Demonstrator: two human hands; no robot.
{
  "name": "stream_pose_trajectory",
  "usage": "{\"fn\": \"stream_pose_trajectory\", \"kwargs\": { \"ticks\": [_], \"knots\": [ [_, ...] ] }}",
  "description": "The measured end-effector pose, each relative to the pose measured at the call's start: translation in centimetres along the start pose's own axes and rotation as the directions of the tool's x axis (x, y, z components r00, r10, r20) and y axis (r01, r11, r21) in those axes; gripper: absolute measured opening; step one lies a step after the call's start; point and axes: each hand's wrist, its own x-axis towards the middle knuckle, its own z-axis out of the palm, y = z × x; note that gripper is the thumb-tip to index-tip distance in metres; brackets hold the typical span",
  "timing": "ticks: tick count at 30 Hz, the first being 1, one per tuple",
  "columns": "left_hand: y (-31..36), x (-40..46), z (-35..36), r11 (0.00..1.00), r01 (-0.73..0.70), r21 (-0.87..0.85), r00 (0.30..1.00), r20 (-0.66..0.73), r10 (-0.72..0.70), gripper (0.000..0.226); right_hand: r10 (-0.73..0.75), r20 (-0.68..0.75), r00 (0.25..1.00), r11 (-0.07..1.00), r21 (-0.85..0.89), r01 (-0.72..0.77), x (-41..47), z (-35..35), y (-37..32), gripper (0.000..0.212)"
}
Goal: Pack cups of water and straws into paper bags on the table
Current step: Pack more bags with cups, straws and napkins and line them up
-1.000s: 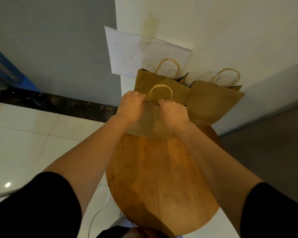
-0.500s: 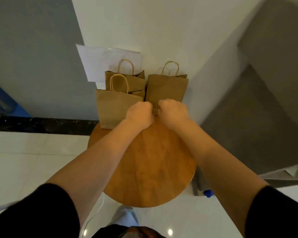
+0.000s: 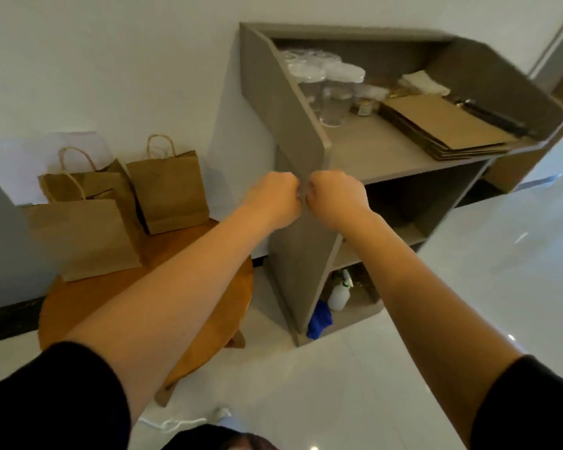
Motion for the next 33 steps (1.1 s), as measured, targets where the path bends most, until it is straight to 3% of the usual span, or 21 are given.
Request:
{"fn": "stream_pose_trajectory", "kwargs": {
  "ticks": [6,12,18,21,25,29,33],
  "knots": [
    [7.9,4.7,1.4,0.989,-0.147,0.008,0.989,0.030,0.146,0.018,0.199,-0.054,0.978,0.979,0.046,-0.197,-1.0,-2.2,8.7,0.006],
    [13.2,11.5,3.5,0.987,-0.119,-0.106,0.985,0.112,0.130,0.014,0.306,-0.124,0.944,0.951,0.079,-0.298,2.2,-2.7,16.7,0.015],
    [16.3,20.8,4.6,0.977,-0.149,-0.150,0.985,0.069,0.161,0.016,0.355,-0.227,0.907,0.935,0.117,-0.336,9.8,-2.6,25.1,0.020],
    [17.3,24.8,5.5,0.979,-0.117,-0.169,0.989,0.072,0.131,0.014,0.433,-0.160,0.887,0.902,0.072,-0.427,14.1,-2.2,28.5,0.040],
    [17.9,28.2,7.3,0.976,-0.100,-0.192,0.991,0.067,0.115,0.012,0.502,0.101,0.859,0.865,-0.060,-0.499,17.3,-1.1,31.3,0.069],
    [18.5,29.7,8.6,0.978,-0.069,-0.198,0.994,0.068,0.083,0.013,0.438,0.180,0.881,0.899,-0.094,-0.428,17.4,-0.7,31.9,0.043],
    [19.6,29.9,9.5,0.968,-0.004,-0.252,0.999,0.050,0.017,0.028,0.362,0.207,0.909,0.932,-0.074,-0.354,16.2,-2.0,31.4,0.040]
  ]
}}
